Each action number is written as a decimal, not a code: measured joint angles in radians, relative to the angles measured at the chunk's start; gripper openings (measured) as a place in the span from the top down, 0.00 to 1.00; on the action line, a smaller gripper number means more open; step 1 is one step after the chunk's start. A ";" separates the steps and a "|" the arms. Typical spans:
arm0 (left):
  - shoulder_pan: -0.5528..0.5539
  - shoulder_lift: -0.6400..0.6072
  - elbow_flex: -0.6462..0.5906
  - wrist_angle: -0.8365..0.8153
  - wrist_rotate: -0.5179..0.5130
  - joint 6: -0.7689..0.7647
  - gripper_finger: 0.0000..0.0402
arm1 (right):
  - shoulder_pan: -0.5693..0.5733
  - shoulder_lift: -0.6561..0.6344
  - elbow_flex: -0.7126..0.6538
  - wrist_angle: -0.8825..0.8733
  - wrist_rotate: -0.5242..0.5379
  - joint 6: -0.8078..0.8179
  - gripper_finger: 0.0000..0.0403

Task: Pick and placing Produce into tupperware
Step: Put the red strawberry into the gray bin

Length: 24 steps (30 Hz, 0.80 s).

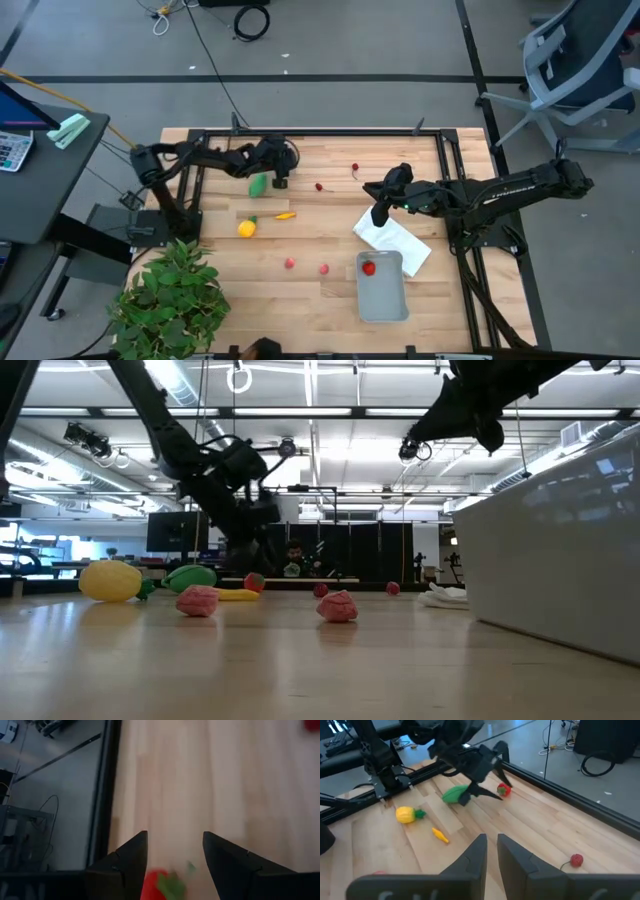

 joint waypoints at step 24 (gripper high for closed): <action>-0.008 0.047 0.083 -0.217 -0.111 0.001 0.58 | 0.038 0.000 0.000 -0.139 -0.008 0.138 0.87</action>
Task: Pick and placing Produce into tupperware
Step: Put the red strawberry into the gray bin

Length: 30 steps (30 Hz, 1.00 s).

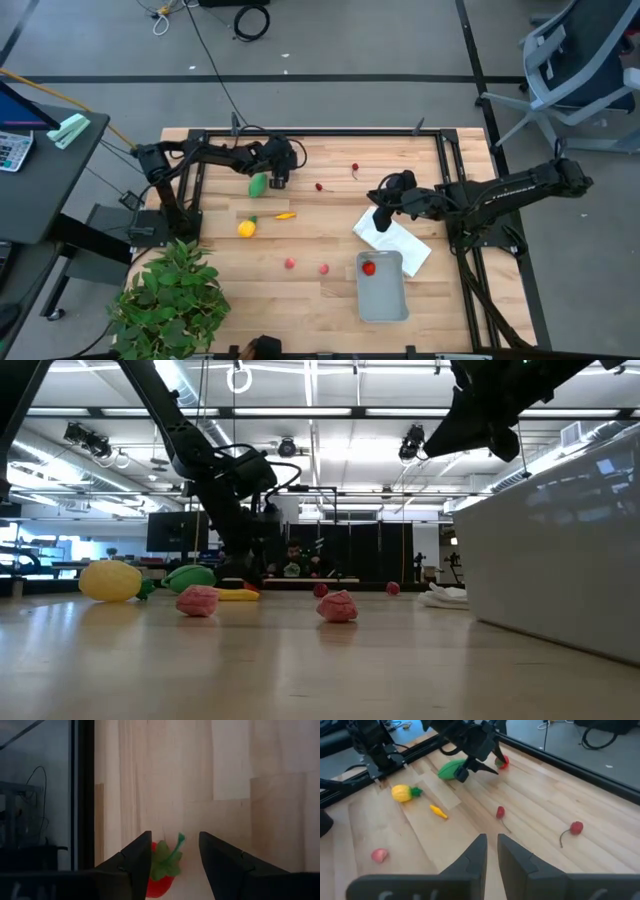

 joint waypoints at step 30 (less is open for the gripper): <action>-0.321 -0.003 0.111 0.131 -0.121 -0.215 1.00 | 0.006 0.000 0.000 0.000 0.167 -0.121 0.87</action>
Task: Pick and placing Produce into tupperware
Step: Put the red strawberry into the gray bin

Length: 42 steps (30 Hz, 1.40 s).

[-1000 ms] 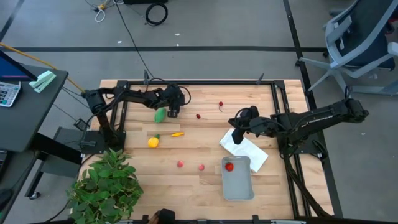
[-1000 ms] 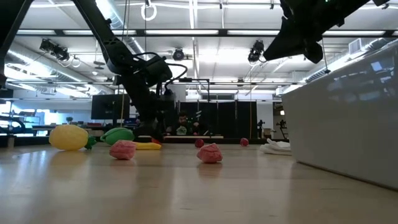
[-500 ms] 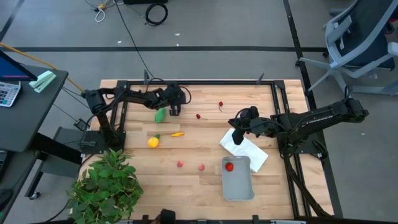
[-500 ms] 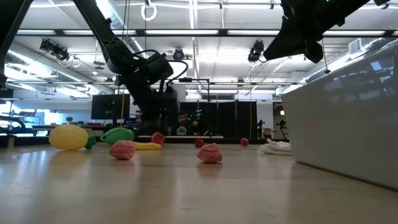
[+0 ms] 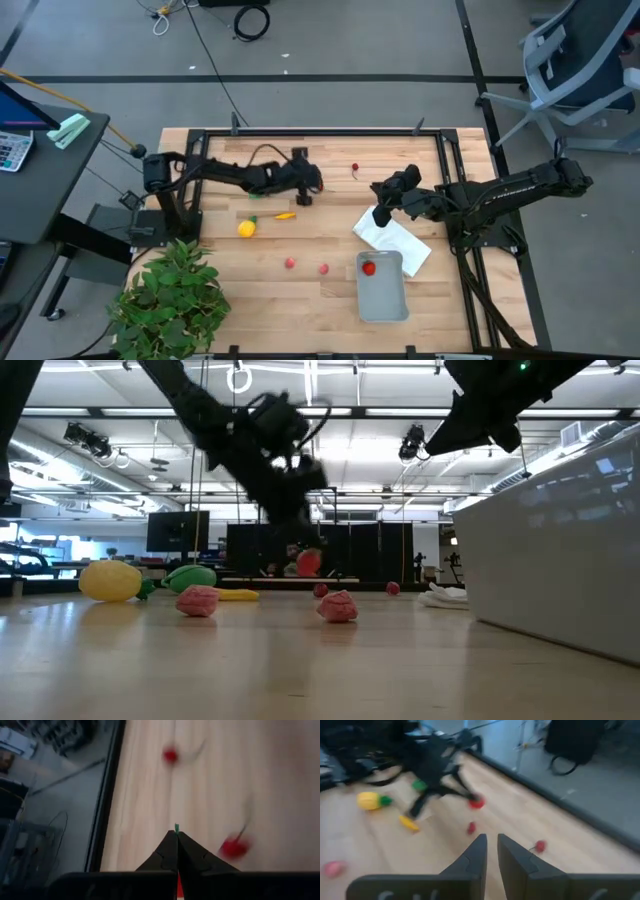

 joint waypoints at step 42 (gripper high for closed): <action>-0.504 0.188 0.235 0.416 0.433 -0.396 1.00 | -0.003 -0.001 0.000 -0.306 0.217 0.151 0.95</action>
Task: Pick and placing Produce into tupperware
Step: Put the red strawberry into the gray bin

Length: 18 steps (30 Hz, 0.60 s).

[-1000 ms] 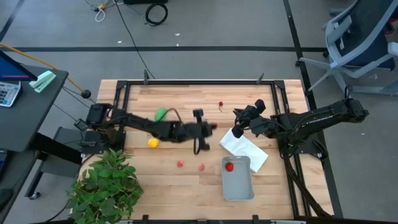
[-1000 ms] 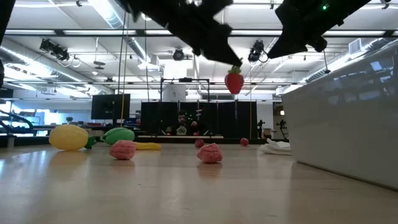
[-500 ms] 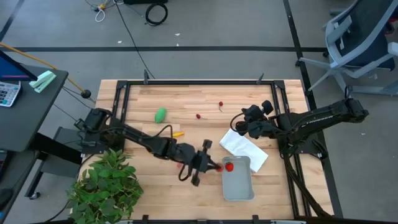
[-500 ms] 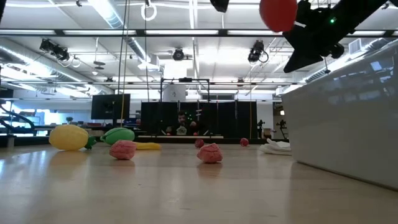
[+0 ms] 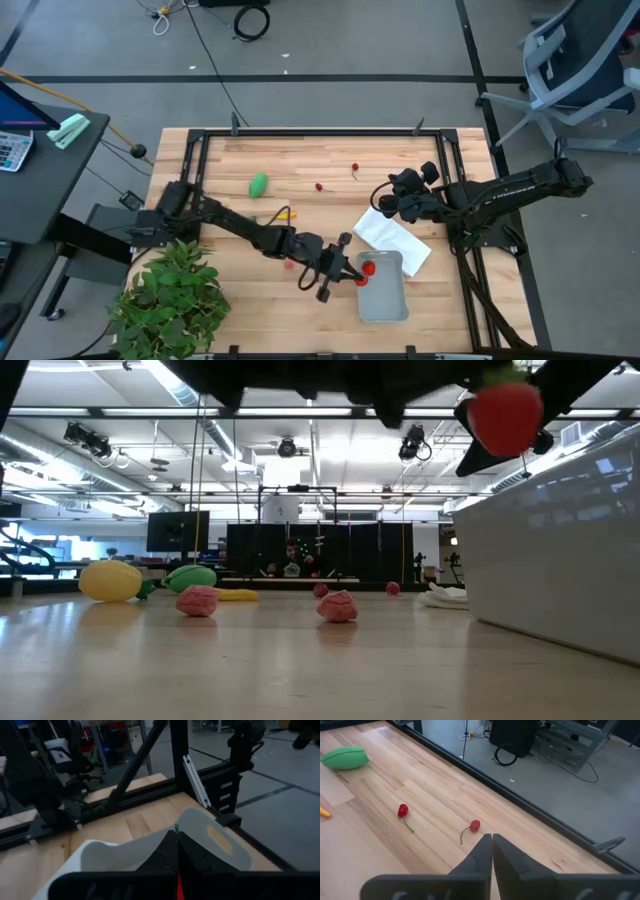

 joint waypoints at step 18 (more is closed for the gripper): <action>0.005 0.274 0.380 -0.325 0.001 0.004 1.00 | 0.000 0.000 0.000 0.000 -0.001 -0.003 0.96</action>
